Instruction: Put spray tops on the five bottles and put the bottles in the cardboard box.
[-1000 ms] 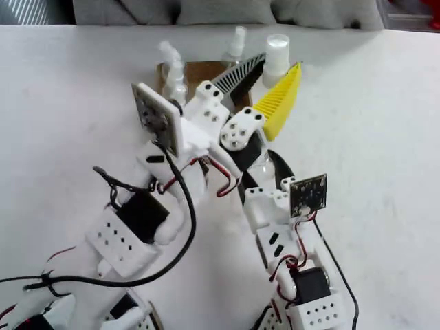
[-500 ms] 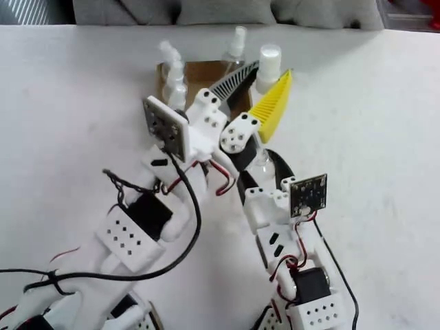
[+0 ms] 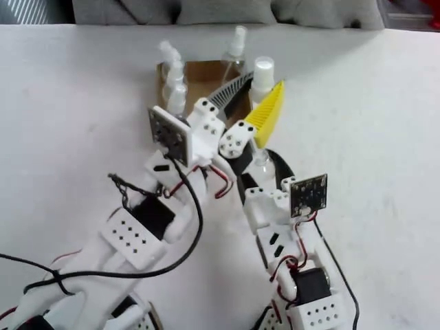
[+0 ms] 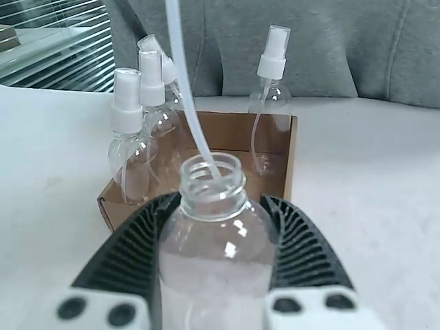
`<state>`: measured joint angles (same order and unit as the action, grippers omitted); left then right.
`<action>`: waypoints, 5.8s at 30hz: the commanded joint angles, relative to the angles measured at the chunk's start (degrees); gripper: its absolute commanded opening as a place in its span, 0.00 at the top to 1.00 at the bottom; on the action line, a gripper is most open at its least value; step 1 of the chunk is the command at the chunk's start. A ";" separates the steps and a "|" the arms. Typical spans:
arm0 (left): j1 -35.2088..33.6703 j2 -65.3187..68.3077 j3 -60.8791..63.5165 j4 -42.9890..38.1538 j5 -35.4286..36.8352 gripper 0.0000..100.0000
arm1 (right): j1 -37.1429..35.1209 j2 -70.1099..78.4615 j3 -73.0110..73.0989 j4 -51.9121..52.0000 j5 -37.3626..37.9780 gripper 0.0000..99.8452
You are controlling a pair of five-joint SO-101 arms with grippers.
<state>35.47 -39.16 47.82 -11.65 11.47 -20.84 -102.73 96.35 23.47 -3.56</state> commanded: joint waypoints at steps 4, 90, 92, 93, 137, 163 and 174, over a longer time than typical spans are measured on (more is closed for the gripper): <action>-0.13 -0.22 -0.97 -1.58 -0.18 0.98 | -0.13 -0.40 0.53 0.22 0.70 0.98; 0.04 2.07 -6.68 3.69 5.36 0.98 | -0.22 -0.40 0.53 1.01 0.70 0.98; -0.40 1.80 -5.10 3.52 5.45 0.98 | -0.31 -0.40 0.53 1.01 0.70 0.98; -0.40 1.80 -4.31 3.52 5.45 0.98 | -0.31 -0.40 0.53 1.01 0.70 0.98; 0.31 -14.46 18.29 3.69 5.63 0.80 | 0.04 -0.48 0.53 1.01 0.70 0.98; -9.27 -58.15 23.74 51.87 5.89 0.81 | 5.32 -0.48 0.53 -18.33 0.70 0.98; -23.25 -65.80 36.75 55.30 5.89 0.81 | 4.79 0.04 -5.80 -27.56 9.58 0.98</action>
<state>16.84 -104.31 82.46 43.82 16.75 -16.44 -102.73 95.30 -2.55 3.47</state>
